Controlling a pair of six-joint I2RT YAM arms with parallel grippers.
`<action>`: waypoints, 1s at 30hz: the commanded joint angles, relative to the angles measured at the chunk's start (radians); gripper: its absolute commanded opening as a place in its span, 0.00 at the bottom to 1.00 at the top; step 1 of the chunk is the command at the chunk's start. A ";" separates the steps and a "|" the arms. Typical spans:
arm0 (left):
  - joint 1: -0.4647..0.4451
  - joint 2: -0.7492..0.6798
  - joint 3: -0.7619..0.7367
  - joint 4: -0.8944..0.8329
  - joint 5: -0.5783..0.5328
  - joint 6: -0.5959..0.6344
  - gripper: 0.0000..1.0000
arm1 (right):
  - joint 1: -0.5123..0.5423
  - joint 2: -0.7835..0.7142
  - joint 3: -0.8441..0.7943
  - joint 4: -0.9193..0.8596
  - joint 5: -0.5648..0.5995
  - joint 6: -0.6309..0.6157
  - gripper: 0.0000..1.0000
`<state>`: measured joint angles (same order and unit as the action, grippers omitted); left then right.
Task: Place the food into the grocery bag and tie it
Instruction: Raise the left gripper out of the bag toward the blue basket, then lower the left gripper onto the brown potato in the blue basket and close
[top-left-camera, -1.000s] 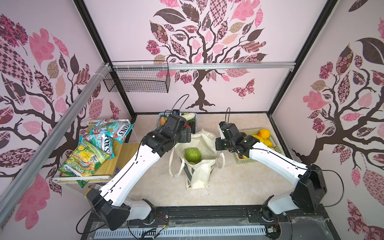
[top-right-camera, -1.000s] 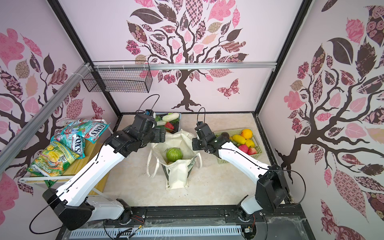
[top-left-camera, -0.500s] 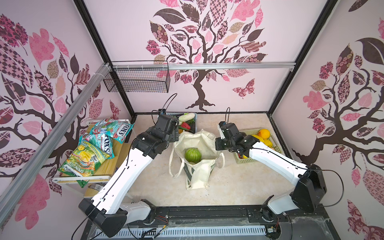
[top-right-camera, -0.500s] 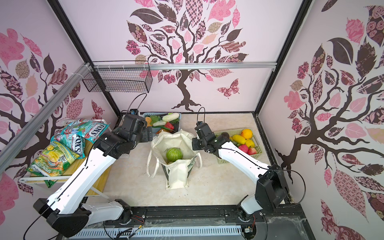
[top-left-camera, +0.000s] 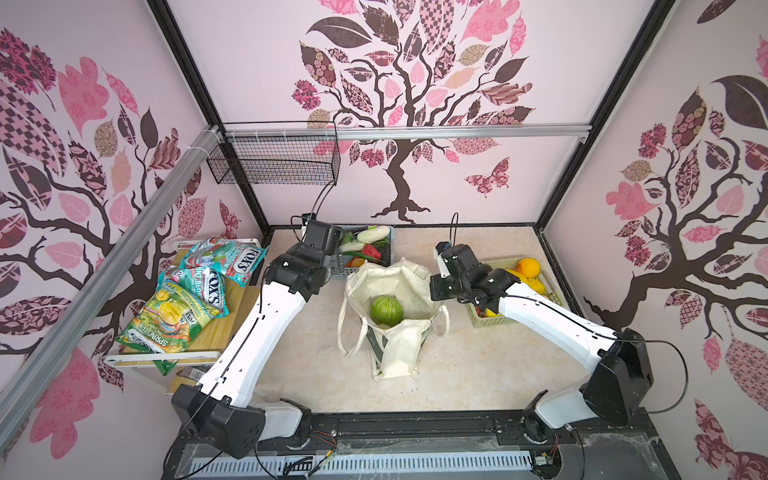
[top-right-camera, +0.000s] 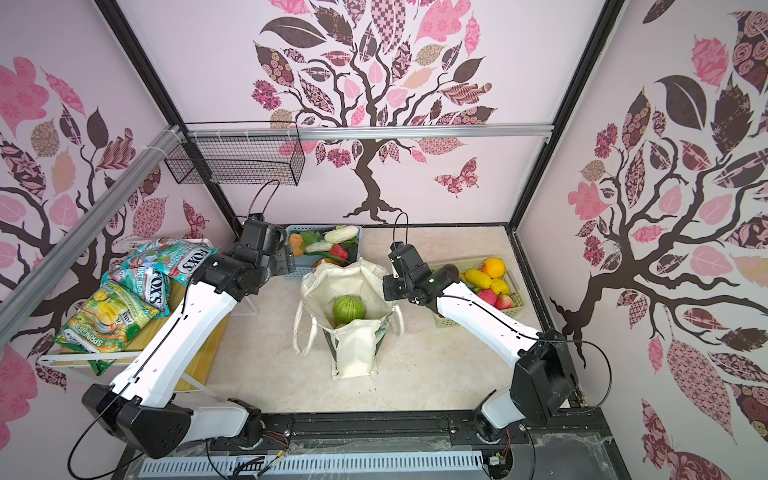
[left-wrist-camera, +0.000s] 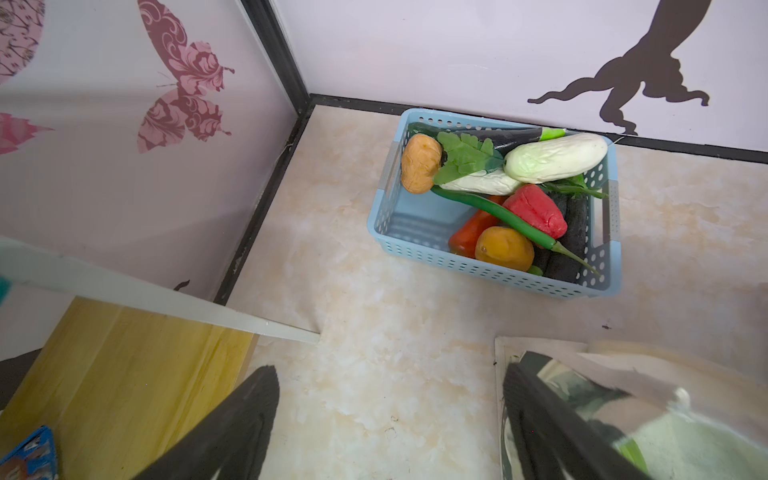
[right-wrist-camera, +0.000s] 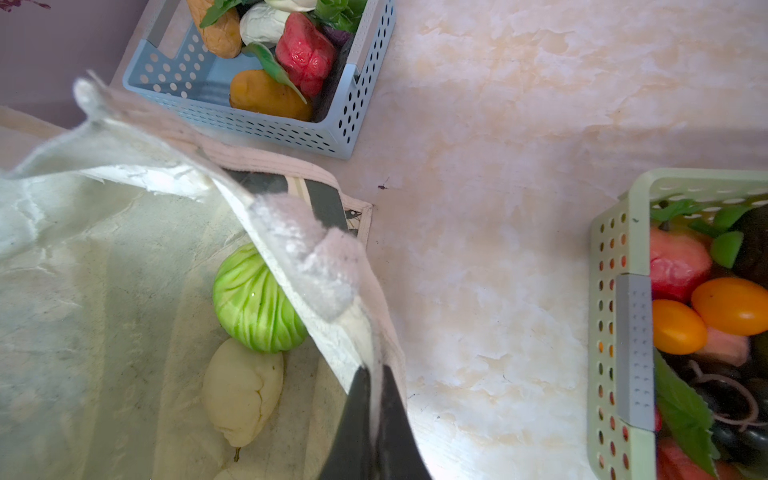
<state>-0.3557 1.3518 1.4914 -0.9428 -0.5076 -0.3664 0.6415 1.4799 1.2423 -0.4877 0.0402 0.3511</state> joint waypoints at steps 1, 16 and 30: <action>0.027 0.033 -0.004 0.081 0.112 -0.003 0.87 | 0.001 0.003 0.042 -0.056 0.024 -0.026 0.00; 0.071 0.277 0.095 0.190 0.079 0.006 0.79 | 0.000 -0.036 0.013 -0.100 0.085 -0.047 0.00; 0.154 0.497 0.173 0.319 0.092 0.015 0.66 | 0.001 -0.032 0.005 -0.105 0.083 -0.051 0.00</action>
<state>-0.2085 1.8122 1.6020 -0.6746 -0.4152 -0.3645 0.6415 1.4776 1.2434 -0.5426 0.1120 0.3130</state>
